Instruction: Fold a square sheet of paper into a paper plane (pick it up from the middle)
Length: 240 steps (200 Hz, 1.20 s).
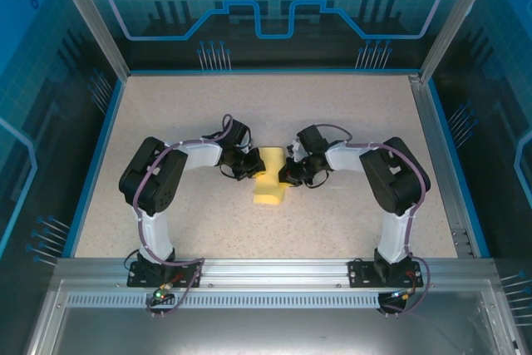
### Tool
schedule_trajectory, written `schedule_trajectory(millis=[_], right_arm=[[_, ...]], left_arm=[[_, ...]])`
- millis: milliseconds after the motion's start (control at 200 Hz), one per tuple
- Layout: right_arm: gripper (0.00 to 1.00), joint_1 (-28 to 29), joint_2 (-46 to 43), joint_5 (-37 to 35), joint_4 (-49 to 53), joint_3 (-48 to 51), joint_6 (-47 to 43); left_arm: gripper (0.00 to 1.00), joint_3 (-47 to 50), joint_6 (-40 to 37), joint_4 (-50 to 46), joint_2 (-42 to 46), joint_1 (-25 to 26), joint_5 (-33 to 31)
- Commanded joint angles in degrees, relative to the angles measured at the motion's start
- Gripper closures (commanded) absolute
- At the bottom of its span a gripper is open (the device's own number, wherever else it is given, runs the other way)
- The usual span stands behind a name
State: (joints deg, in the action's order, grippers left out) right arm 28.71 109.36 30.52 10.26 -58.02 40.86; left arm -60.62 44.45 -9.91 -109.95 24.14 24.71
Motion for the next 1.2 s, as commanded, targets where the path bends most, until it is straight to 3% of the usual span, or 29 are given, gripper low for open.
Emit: schedule_trajectory(millis=[0, 565, 900, 1195], right_arm=[[0.95, -0.5, -4.1, 1.7, -0.5, 0.9, -1.3], [0.95, 2.1, -0.2, 1.9, -1.4, 4.3, -1.6], [0.93, 2.1, -7.3, 3.5, -4.6, 7.0, 0.4], [0.94, 3.6, -2.5, 2.1, -7.8, 10.5, 2.3]], left_arm=[[1.00, 0.1, -1.2, -3.7, -2.5, 0.6, -2.7], [1.00, 0.0, -1.9, -4.3, -2.6, 0.5, -2.8], [1.00, -0.4, -2.2, -4.5, -2.8, 0.5, -2.8], [1.00, -1.0, -2.6, -5.2, -3.0, 0.5, -2.7]])
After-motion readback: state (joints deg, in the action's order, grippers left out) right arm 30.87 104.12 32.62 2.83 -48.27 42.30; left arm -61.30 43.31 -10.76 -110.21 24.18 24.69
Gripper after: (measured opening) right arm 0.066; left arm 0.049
